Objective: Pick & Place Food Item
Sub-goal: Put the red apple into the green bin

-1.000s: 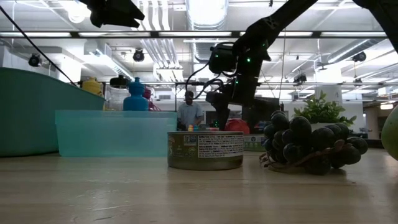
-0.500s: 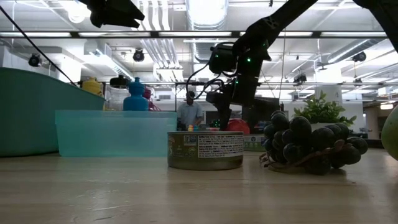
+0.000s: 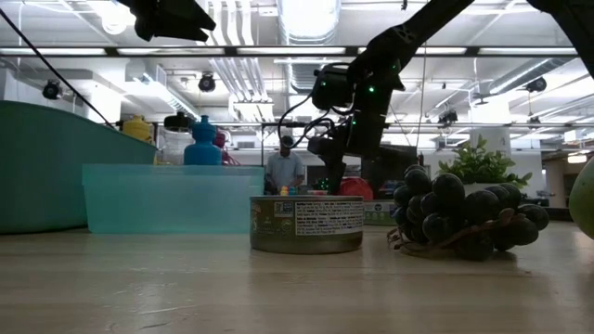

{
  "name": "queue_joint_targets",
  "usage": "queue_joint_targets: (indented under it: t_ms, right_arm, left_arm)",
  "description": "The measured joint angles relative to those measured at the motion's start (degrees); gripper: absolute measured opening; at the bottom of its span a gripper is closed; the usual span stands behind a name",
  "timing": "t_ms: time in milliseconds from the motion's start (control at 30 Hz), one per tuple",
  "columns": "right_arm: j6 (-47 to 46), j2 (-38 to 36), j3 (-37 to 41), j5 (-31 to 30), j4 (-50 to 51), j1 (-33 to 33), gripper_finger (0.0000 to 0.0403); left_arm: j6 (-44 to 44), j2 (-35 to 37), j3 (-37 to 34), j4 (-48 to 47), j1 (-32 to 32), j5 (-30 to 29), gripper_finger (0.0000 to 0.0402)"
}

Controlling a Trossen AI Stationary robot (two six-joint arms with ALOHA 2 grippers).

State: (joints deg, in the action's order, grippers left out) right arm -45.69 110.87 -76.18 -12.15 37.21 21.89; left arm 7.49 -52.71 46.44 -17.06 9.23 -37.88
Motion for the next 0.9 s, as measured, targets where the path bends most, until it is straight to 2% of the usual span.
queue_joint_targets:
  t_ms: [433, 633, 767, 900]
  right_arm:
    - [-0.42, -4.31, 0.17, 0.01, 2.20, -1.36, 0.0355]
    - [-0.86, -8.85, 0.10, -0.14, 1.83, -3.83, 0.0331]
    - [-1.31, -12.05, 0.13, -3.21, 1.43, -6.50, 0.0326]
    - [-1.07, -15.25, 0.13, -6.45, 1.25, -9.65, 0.0341]
  left_arm:
    - [0.02, 0.00, 0.00, -0.11, 0.00, -0.01, 0.0230]
    - [0.02, 0.00, 0.00, -0.11, 0.00, 0.00, 0.0230]
    - [0.02, 0.00, 0.00, -0.17, 0.00, -0.01, 0.0230]
    - [0.04, 0.00, -0.01, -0.55, 0.00, 0.02, 0.0230]
